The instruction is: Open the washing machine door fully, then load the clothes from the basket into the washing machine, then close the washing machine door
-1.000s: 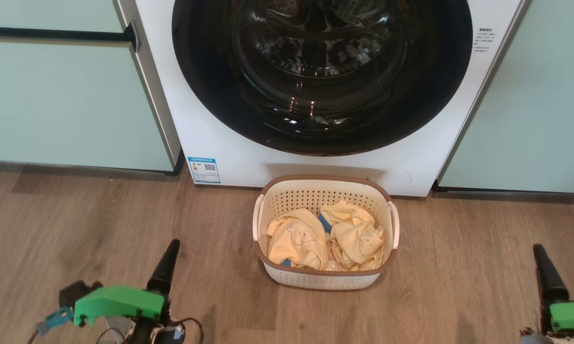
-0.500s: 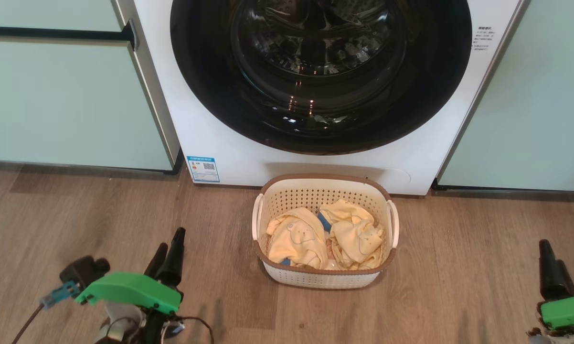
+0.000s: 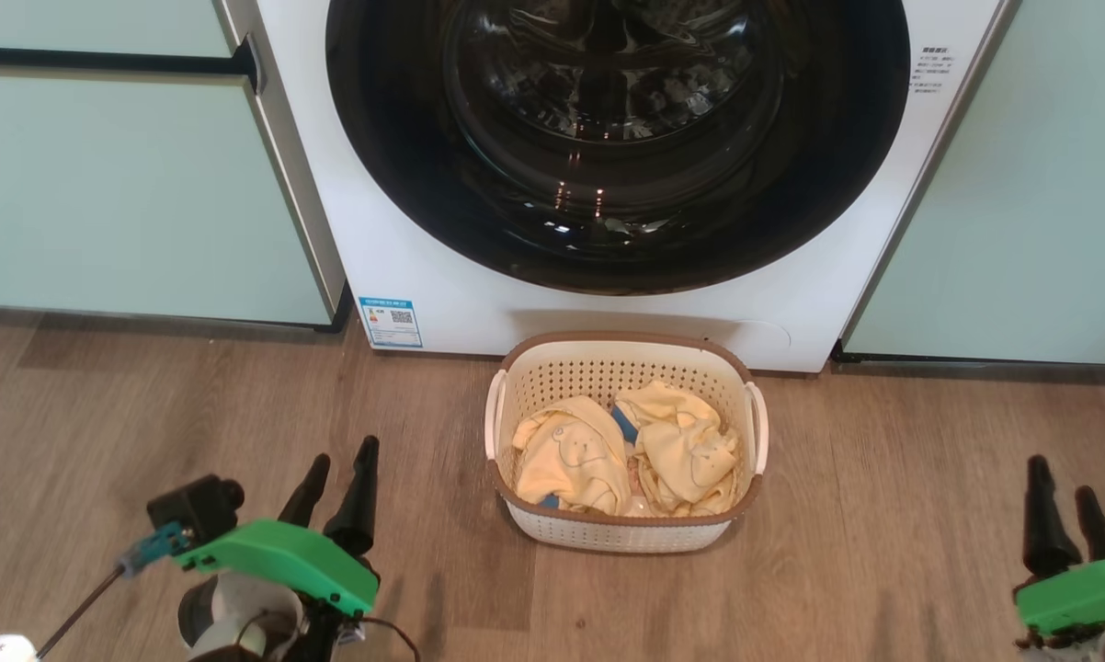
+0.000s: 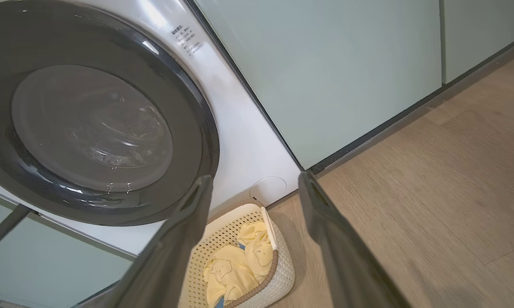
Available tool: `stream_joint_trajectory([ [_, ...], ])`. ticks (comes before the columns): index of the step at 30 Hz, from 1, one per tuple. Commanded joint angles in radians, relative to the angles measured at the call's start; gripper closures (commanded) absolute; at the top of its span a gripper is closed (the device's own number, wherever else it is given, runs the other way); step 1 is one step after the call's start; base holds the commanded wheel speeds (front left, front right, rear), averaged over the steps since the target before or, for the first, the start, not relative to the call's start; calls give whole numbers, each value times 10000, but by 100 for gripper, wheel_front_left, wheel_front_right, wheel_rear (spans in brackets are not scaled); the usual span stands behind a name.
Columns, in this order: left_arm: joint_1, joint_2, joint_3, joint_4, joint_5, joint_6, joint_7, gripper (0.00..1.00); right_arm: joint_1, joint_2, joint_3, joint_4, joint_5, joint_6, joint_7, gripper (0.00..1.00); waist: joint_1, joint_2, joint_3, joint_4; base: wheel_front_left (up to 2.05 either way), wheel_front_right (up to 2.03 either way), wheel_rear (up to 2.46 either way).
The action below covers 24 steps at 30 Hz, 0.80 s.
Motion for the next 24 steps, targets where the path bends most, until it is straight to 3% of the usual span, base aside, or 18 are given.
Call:
stream_joint_trajectory([
  [1, -592, 256, 165, -410, 500, 78, -185, 0, -652, -163, 184, -344, -597, -19, -187, 0, -1, 0, 8, -2, 0, 0, 0],
  [24, -735, 276, -137, -332, 2893, 86, -832, 0, -544, -59, 838, -573, -3683, -25, -836, 0, -1, 0, 93, -32, 0, 0, 0],
])
